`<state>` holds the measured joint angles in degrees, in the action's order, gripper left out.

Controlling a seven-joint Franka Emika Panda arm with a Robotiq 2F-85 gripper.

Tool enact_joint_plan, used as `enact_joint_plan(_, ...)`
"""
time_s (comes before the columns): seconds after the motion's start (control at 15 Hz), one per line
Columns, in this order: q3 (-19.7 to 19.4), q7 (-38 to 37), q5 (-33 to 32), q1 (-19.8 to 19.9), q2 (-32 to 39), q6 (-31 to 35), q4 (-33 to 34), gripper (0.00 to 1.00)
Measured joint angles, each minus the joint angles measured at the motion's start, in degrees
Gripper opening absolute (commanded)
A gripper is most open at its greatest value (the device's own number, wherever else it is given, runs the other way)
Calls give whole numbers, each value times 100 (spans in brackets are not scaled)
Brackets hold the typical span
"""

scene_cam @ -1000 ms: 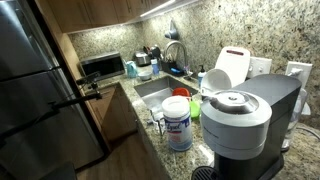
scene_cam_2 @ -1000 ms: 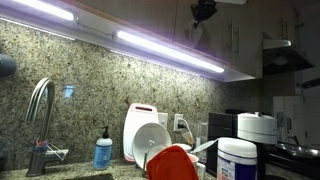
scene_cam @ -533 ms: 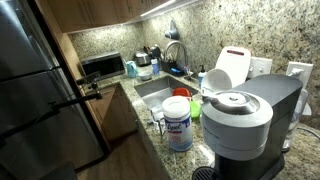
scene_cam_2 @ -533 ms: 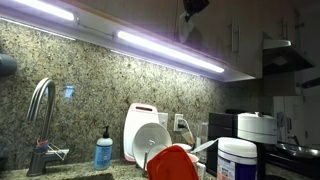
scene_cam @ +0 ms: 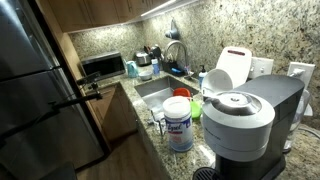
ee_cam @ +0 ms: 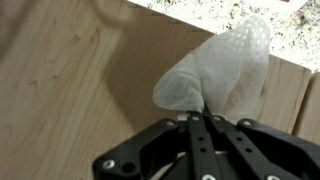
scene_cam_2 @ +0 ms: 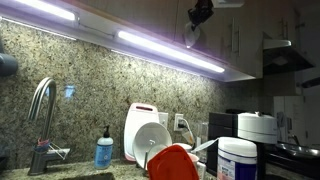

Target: Remove a wipe from the container

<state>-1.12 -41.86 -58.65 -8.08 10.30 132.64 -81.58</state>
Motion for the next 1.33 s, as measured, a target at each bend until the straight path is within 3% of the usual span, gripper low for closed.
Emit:
enact_joint_plan(0.47,-127,149,524,172,-72,-471,-86,1)
enact_joint_plan(0.87,-7,2314,2320,344,-71,-432,-169,1)
enact_joint_plan(1.33,278,3596,2571,125,-91,-967,-159,1)
